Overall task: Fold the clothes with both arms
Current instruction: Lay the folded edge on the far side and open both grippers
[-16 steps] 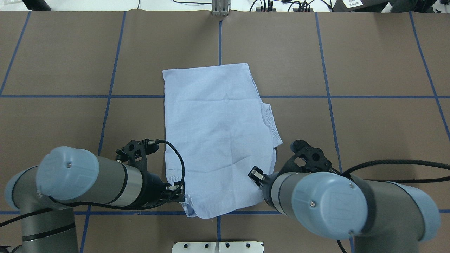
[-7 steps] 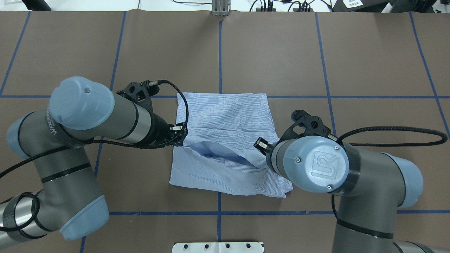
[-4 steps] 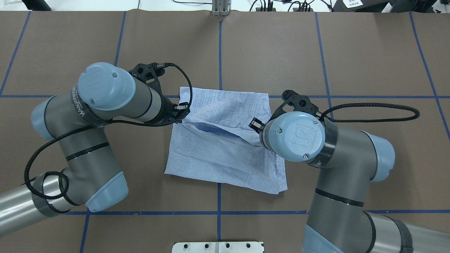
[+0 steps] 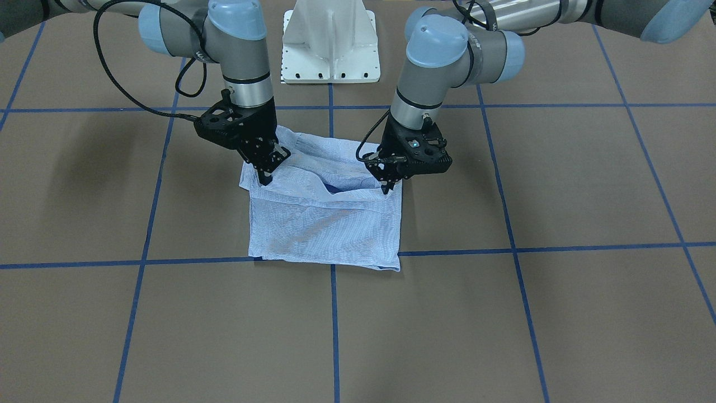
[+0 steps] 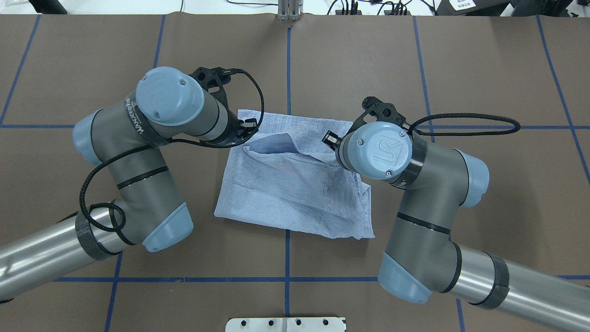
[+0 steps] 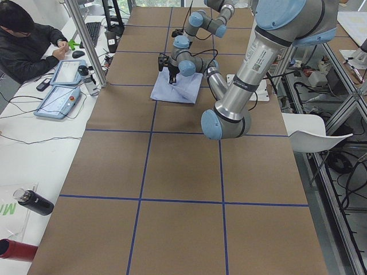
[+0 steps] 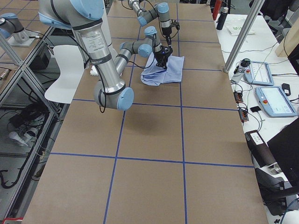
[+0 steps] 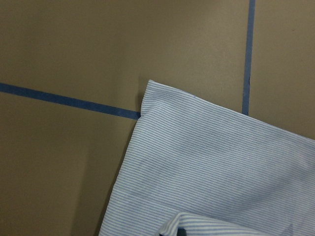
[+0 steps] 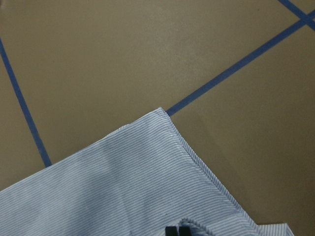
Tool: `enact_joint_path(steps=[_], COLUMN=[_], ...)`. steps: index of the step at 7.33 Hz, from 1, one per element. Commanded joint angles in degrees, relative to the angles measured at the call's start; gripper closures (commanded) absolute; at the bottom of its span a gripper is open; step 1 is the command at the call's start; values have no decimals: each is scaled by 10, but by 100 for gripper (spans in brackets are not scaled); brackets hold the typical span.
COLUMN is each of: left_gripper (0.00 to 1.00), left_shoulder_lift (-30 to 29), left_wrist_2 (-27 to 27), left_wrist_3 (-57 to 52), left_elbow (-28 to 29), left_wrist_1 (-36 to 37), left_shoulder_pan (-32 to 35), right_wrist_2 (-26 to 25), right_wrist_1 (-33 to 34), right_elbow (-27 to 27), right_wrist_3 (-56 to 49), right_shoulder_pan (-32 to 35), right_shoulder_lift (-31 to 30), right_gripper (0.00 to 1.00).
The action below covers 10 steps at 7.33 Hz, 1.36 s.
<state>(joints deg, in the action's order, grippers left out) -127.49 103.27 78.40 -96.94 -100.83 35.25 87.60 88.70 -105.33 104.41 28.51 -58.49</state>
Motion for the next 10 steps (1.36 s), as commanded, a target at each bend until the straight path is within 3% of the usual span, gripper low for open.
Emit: enact_joint_path(steps=[1, 3, 5, 6, 7, 8, 9, 10], left_gripper=[100, 100, 100, 54, 1, 0, 0, 0], left_shoulder_lift=[-7, -23, -46, -50, -59, -60, -58, -51], left_wrist_2=[-2, -2, -3, -2, -1, 10, 58, 63], left_wrist_3=[-25, -38, -41, -40, -74, -93, -96, -130], left_elbow=[30, 79, 124, 141, 156, 156, 154, 140], left_wrist_1=[-3, -37, -61, -84, -85, -85, -86, -83], left_shoulder_pan=[8, 11, 19, 25, 32, 59, 68, 70], right_wrist_2=[1, 1, 2, 4, 9, 78, 126, 129], right_wrist_1=[-6, -7, -10, -10, -11, -10, -10, -9], right_elbow=[20, 76, 99, 113, 142, 145, 143, 141], right_wrist_3=[-21, -37, -65, -72, -118, -129, -143, -143], right_shoulder_pan=[16, 28, 37, 44, 54, 82, 94, 95], right_shoulder_lift=[6, 38, 39, 46, 70, 78, 82, 86], right_gripper=[100, 100, 100, 48, 0, 0, 0, 0])
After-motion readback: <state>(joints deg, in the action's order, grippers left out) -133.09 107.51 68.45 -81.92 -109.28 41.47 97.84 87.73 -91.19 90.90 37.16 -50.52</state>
